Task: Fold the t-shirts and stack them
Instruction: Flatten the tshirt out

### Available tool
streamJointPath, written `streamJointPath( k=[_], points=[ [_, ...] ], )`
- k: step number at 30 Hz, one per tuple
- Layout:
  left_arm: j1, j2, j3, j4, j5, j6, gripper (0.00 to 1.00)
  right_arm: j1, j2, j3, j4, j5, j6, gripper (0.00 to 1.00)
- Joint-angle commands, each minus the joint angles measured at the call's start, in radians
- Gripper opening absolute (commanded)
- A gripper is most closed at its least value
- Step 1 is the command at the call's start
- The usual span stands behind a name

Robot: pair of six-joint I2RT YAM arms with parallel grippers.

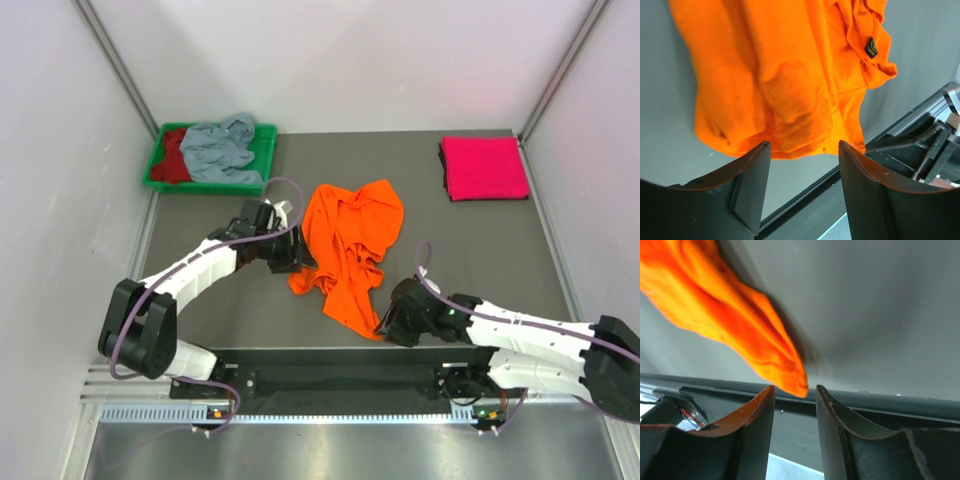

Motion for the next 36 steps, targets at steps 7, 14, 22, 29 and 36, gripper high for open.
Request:
streamJointPath(
  k=[7, 14, 22, 29, 36],
  points=[
    [-0.133, -0.014, 0.024, -0.003, -0.189, 0.049, 0.64, 0.041, 0.064, -0.047, 0.137, 0.015, 0.081, 0.39],
    [-0.217, 0.034, 0.037, 0.008, -0.304, 0.073, 0.66, 0.040, 0.058, -0.082, 0.182, 0.067, 0.094, 0.17],
    [-0.254, 0.133, 0.134, -0.053, -0.459, 0.075, 0.13, 0.040, -0.069, 0.040, -0.051, 0.282, 0.006, 0.00],
    [-0.211, 0.107, 0.475, -0.323, -0.669, 0.101, 0.00, -0.029, -0.201, 0.295, -0.448, 0.557, -0.143, 0.00],
    [0.043, 0.095, 0.661, -0.444, -0.568, 0.133, 0.00, -0.191, -0.270, 0.520, -0.659, 0.680, -0.307, 0.00]
  ],
)
